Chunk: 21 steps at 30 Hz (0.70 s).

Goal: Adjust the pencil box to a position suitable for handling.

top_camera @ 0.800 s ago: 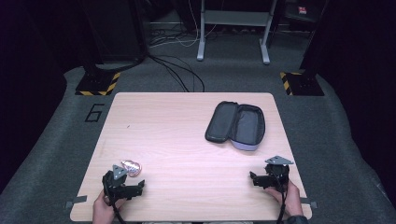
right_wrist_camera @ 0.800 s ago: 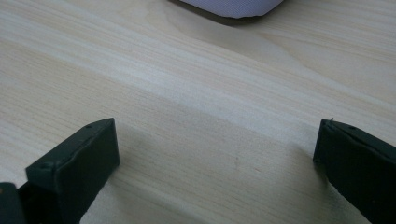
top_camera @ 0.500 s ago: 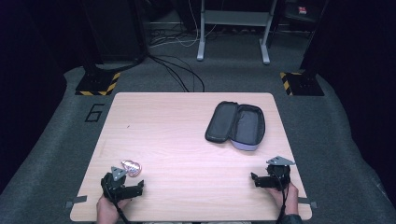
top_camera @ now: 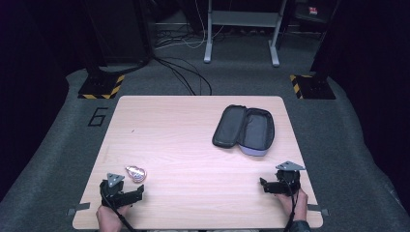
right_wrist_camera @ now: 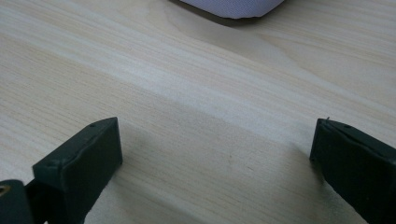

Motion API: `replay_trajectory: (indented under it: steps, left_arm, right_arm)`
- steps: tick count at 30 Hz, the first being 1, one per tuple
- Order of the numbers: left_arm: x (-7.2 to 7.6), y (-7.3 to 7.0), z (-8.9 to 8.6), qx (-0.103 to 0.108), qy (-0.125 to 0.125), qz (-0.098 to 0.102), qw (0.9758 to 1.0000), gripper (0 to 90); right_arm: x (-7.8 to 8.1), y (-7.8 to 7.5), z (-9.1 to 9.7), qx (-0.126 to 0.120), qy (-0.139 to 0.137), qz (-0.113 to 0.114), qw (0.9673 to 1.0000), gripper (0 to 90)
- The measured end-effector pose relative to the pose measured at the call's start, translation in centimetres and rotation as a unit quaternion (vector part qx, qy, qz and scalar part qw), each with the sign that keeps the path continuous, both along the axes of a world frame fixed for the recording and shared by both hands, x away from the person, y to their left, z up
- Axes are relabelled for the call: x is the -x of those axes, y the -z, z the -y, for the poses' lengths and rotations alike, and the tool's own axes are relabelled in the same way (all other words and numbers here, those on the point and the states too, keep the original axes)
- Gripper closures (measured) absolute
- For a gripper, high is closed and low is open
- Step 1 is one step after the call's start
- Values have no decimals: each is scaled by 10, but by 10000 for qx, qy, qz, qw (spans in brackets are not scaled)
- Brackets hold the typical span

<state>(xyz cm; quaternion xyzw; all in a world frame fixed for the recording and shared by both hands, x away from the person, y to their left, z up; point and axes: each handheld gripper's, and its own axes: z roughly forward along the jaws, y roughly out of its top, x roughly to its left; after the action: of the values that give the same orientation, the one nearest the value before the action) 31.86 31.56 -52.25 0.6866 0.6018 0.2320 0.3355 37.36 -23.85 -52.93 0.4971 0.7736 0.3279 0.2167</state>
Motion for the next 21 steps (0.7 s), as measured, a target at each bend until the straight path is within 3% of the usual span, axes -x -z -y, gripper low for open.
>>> replay_trajectory:
  steps: [21]
  left_arm:
    - [-37, -3, 6, 158, 253, 12, 9996, 154]
  right_arm:
    - [0, 0, 0, -18, -10, 26, 10000, 21]
